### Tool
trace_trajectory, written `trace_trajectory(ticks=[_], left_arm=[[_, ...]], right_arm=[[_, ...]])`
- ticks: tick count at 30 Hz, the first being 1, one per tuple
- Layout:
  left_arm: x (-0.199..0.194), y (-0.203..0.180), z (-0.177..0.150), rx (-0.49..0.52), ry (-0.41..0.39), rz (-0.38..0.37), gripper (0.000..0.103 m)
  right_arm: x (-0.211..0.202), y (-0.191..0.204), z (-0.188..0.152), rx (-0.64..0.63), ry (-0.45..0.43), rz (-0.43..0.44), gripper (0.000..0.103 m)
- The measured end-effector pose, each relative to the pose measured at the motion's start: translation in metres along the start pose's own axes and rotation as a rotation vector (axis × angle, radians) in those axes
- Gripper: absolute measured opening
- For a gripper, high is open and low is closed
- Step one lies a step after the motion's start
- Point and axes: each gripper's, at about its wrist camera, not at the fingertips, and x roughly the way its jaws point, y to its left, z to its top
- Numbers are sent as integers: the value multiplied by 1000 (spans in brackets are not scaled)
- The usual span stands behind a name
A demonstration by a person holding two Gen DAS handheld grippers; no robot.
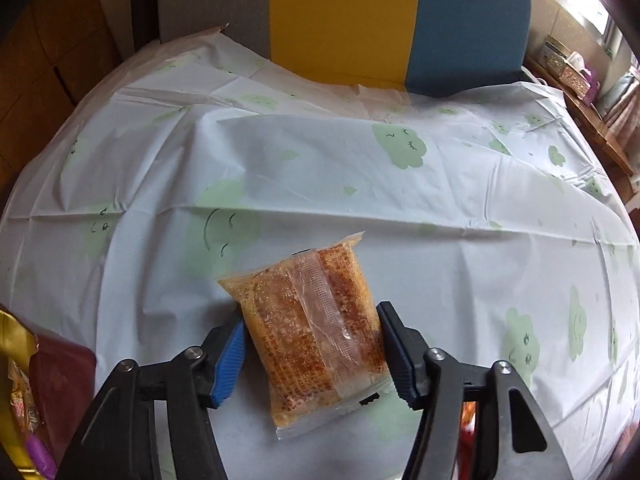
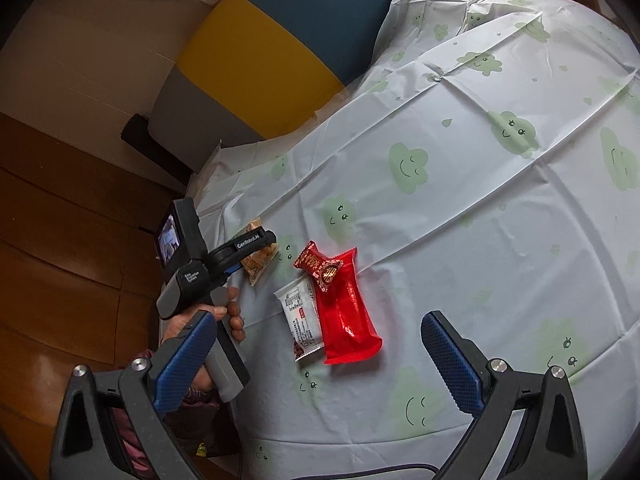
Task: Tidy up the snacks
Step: 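Hold the crisp bag with left tool while right tool grasps the small red gold-printed packet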
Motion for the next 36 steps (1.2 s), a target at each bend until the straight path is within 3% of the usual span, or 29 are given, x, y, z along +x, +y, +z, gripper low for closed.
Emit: trace_trajectory(ticks=[5,12,16,25,32,36], left_arm=[[-31,11,-47,43,-17,-39,62],[-68,11,-133,157,-13,-33,62],[-78,12,-159,195,-14,-37,62],[-80,13,-167,239,-50,-61,63],[-83,16,-172,247,-88,-74,63],[-83,17,-174,253,-111,-77,63]], right_arm=[[2,-1,-1,12,17,22,103],[3,5,-6,-15,38,51,103],[3,7,-8,-27,27,37,103],[12,15,-12,-103,39,-59,101],[23,56,0,-298,115,-82,78],[62,78,18,-473,183,-158,66]])
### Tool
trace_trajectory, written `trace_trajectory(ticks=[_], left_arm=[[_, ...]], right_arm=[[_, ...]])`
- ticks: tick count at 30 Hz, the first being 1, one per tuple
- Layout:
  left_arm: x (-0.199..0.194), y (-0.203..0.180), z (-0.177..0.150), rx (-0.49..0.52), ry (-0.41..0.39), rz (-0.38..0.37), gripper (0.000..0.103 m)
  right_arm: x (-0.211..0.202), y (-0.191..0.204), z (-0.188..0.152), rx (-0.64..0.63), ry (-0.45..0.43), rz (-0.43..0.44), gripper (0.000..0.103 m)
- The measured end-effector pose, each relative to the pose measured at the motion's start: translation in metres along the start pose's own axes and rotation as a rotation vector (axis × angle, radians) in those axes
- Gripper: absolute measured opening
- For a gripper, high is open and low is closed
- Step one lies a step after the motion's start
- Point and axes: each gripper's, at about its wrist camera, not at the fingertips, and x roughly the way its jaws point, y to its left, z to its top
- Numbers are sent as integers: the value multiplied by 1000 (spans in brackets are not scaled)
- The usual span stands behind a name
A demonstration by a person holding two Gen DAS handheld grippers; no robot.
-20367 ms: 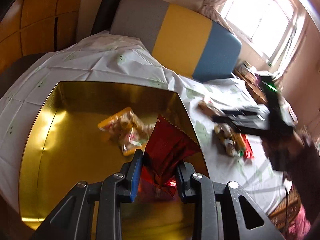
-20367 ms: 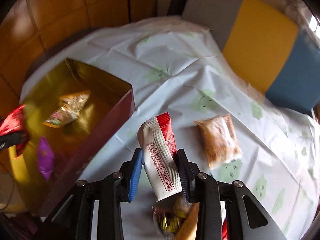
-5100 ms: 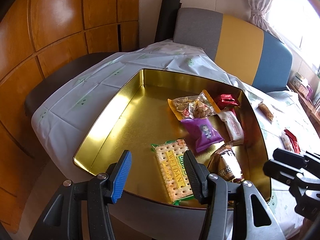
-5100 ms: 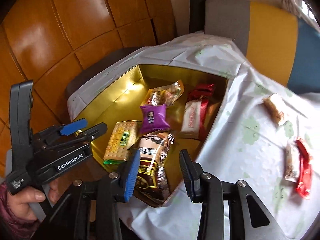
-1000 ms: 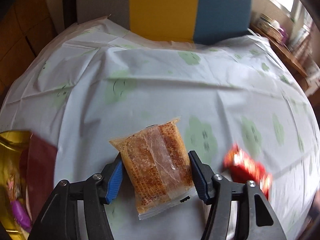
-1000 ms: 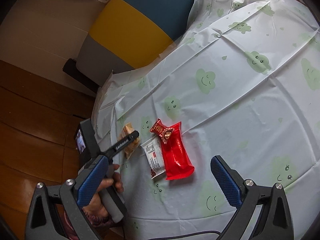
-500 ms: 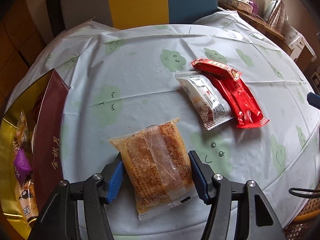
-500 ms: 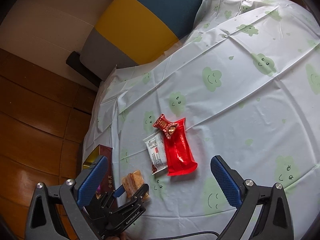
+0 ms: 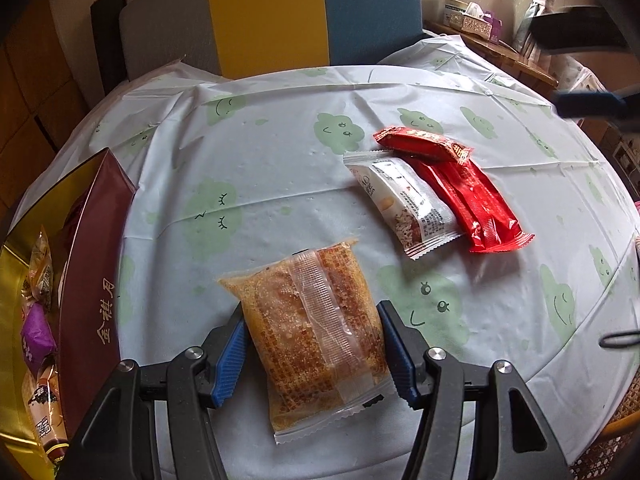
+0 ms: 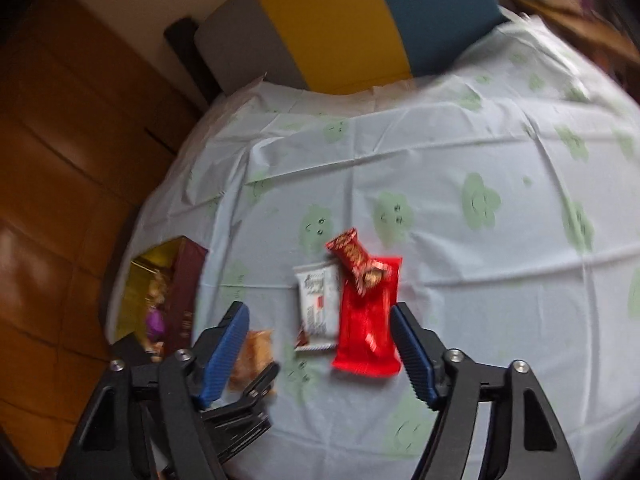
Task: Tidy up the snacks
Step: 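Hold the crisp bag with left tool while right tool grasps the small red gold-printed packet, then carry the crisp bag into the gold tin and open the left tool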
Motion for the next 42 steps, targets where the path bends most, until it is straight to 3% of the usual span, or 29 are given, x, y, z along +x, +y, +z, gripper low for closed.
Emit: trace_trajectory(ticks=[2,6,9,10,11,14,24,29,37,42], left_arm=[[0,0,-1,0,-10,-1,63],[-2,0,-5,-1,-35,-5,63],[-3,2,-7,-4,-45,-15,63],[-3,2,-8,-4,-47,-18,63],[-3,2,-8,-3,-48,-20,63],[-4,2,-9,-2,-56,-25,62],[-8,1,-14,3,-79,-30,62],[-13,3,-17,-2,-72,-36,62],[-27,19,-29,-50,-62,-59,62],[-43,29,-35,-65,-91,-64,62]], right_arm=[[28,-2,12,-29,66,-25,59],[82,-6,21,-78,165,-117,59],[105,-7,22,-114,189,-179,59],[110,-7,22,-129,196,-206,53],[113,-8,21,-139,195,-220,39],[111,-9,19,-140,173,-205,30],[67,16,7,-180,87,-210,28],[58,27,-27,-236,175,-162,28],[77,29,-89,-256,318,-133,28],[80,28,-91,-240,296,-128,30]])
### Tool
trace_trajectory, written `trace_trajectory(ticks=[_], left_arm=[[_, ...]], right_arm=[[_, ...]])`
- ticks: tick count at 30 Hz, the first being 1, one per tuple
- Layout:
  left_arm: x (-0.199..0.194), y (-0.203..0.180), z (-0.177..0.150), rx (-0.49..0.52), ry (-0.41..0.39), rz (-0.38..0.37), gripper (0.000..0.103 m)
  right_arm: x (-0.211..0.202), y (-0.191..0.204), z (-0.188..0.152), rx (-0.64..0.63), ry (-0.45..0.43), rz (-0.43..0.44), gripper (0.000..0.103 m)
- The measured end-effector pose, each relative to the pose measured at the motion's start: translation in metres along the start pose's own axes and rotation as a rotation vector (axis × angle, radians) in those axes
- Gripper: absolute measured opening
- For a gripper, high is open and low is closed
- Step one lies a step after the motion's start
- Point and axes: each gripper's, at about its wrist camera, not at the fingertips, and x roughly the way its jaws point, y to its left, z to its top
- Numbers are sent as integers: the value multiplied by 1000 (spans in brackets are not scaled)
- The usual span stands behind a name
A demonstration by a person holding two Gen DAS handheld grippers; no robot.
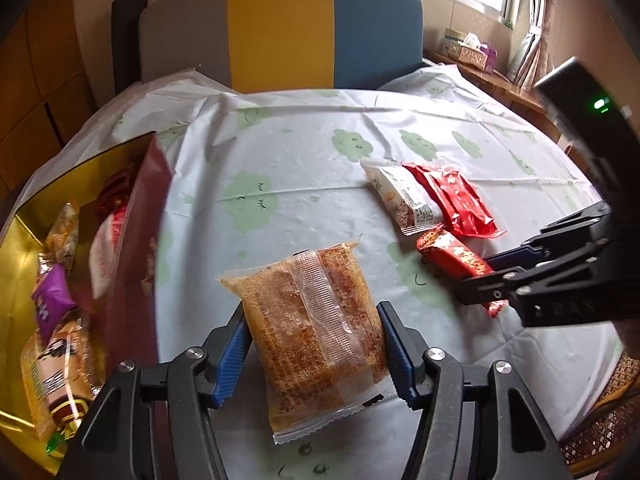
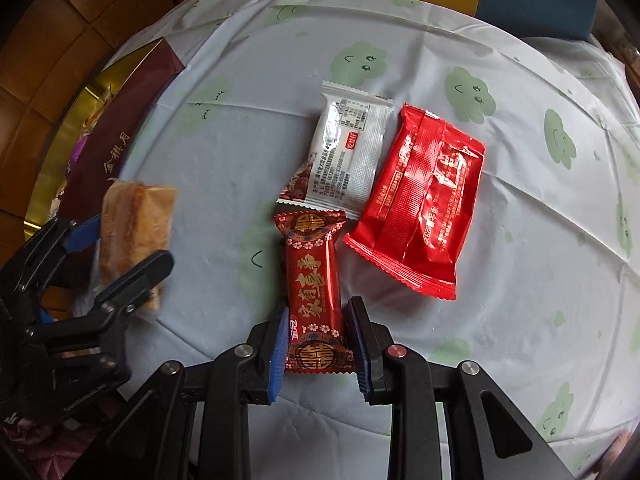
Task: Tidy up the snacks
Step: 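Carry the crisp bag into the gold tin and open the left tool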
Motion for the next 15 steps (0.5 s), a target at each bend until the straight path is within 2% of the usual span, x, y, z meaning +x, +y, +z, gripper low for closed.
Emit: trace_trajectory(ticks=[4,9,15], left_arm=[[-17,5,-1,-6,-28,-9,62],[-39,18,-1,-31,-63,-29,62],[-68,57,6,-117,-108,-27,62]], right_arm=[[-1,-3,-2,9,-19,17,31],[-2,4,-5,-27,-30,-12,31],[-3,17,-6,-94,-48,-65,30]])
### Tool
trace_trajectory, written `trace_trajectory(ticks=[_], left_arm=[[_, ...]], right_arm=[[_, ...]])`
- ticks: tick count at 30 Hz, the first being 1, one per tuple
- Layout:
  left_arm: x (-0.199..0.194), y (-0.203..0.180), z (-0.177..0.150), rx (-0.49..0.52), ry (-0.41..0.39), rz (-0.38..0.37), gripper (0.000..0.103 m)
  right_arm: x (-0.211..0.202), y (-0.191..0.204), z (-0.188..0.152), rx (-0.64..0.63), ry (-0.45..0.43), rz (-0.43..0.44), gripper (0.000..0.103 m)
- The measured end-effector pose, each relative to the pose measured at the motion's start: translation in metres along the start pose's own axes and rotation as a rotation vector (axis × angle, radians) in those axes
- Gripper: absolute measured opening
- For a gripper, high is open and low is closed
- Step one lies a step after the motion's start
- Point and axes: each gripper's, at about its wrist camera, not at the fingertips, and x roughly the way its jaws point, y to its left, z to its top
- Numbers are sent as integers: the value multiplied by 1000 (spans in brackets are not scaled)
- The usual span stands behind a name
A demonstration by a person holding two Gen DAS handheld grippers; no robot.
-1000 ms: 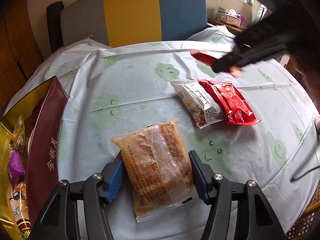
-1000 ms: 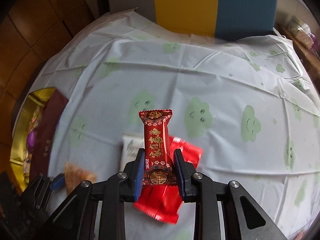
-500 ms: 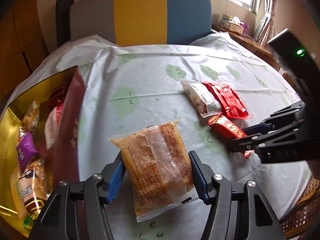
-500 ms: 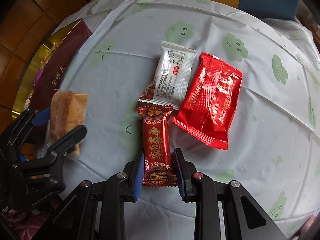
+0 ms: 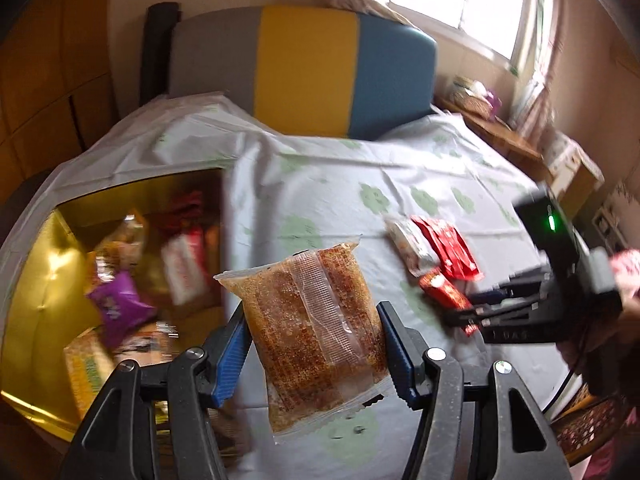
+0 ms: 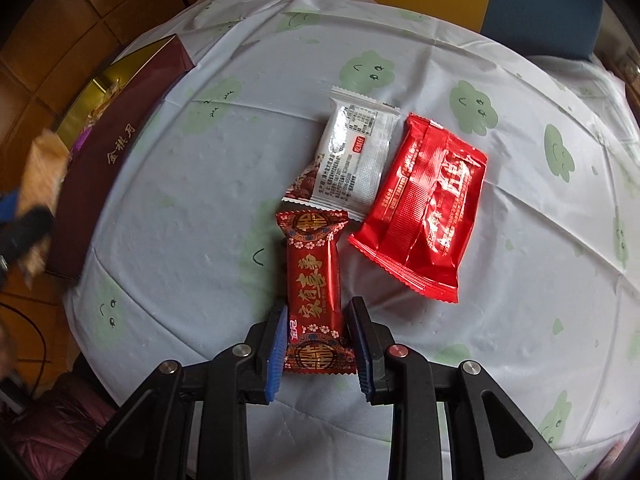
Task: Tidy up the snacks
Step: 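Carry the crisp bag into the gold tin and open the left tool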
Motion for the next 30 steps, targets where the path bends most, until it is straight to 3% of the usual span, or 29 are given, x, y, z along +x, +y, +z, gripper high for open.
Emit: trace_trajectory(ticks=[5,10,13,22,30], left_arm=[[-17,60,6,-148,-17,66,62],[-30,132,-3,-298,-24,209,62],[-29,168,-10,-387,3,252,62],[5,227,-6,-512,94,258,62],[40,243,-2,-541,172,253,62]], right_arm=[[0,4,0,-30,-4,-16,30],[2,12,1,-58,-8,-35,30],[3,19,1,-72,-11,-47,30],[2,23,-1,-74,-15,-48,30],[2,20,0,-72,-15,-44,30]])
